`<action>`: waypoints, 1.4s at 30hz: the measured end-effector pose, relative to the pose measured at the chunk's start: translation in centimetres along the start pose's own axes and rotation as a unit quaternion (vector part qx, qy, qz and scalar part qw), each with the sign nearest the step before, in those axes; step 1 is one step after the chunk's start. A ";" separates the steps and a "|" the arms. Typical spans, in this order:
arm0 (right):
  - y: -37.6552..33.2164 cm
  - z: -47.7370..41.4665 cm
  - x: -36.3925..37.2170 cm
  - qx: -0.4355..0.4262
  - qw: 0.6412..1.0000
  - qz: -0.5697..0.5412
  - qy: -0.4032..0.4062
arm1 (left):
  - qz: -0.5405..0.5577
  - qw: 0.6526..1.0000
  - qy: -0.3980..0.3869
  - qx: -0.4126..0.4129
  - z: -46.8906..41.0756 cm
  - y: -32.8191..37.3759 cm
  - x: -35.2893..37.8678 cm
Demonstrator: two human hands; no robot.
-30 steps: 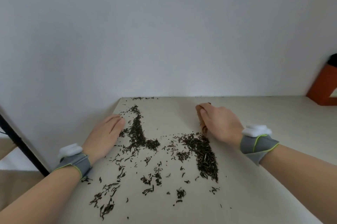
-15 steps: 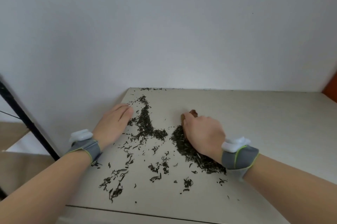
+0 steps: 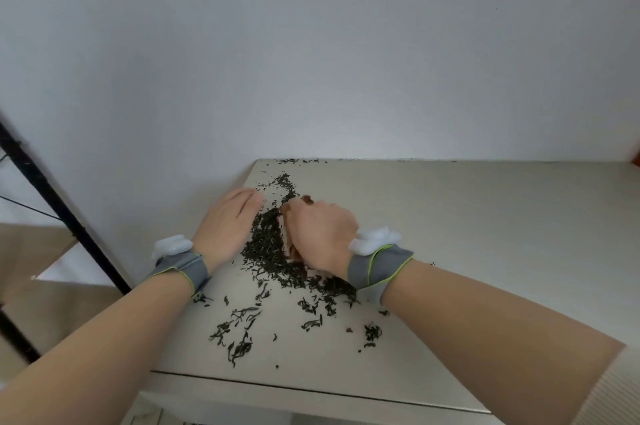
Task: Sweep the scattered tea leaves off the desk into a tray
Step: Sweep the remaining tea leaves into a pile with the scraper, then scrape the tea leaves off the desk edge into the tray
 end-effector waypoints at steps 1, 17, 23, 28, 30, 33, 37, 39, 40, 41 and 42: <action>0.8 1.0 -0.8 0.011 1.000 -0.019 0.011 | 0.005 1.000 0.003 -0.002 0.2 0.1 -0.2; 13.0 19.1 0.7 0.168 0.983 0.051 0.060 | 0.041 0.999 -0.013 0.008 10.7 -0.1 -0.4; 3.6 14.6 2.0 0.103 0.992 0.062 0.037 | 0.031 0.999 -0.010 0.009 12.9 -0.7 0.0; -1.5 11.3 2.1 0.090 0.993 0.062 0.036 | 0.054 0.998 0.012 0.004 12.9 -0.4 0.1; -2.8 10.3 2.2 0.088 0.994 0.058 0.035 | 0.066 0.998 0.016 0.006 12.9 -0.4 0.0; -4.4 9.3 2.4 0.082 0.994 0.055 0.036 | 0.088 0.996 0.025 0.013 13.0 -0.2 0.0; -4.9 8.5 2.3 0.074 0.997 0.015 0.035 | 0.147 0.987 0.057 0.001 13.4 -0.7 -0.7; -4.3 8.6 1.7 0.089 0.995 -0.023 0.049 | 0.181 0.980 0.076 -0.018 14.2 -2.1 -0.9; -3.9 8.6 1.2 0.098 0.993 -0.032 0.054 | 0.194 0.977 0.082 -0.031 14.7 -3.3 -1.0; -3.6 8.6 0.8 0.104 0.993 -0.029 0.050 | 0.206 0.973 0.087 -0.051 15.3 -4.9 -1.1; -3.6 8.7 0.5 0.112 0.993 -0.021 0.037 | 0.220 0.968 0.091 -0.073 16.2 -6.9 -0.8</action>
Point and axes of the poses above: each hand's wrist, its own z-axis away from the middle knuckle, its own x-axis out of the palm, y = z × x, the point moved 2 cm from there along -z, towards the middle knuckle, and after that the axes turned 15 degrees about -y, right-handed, at the moved point
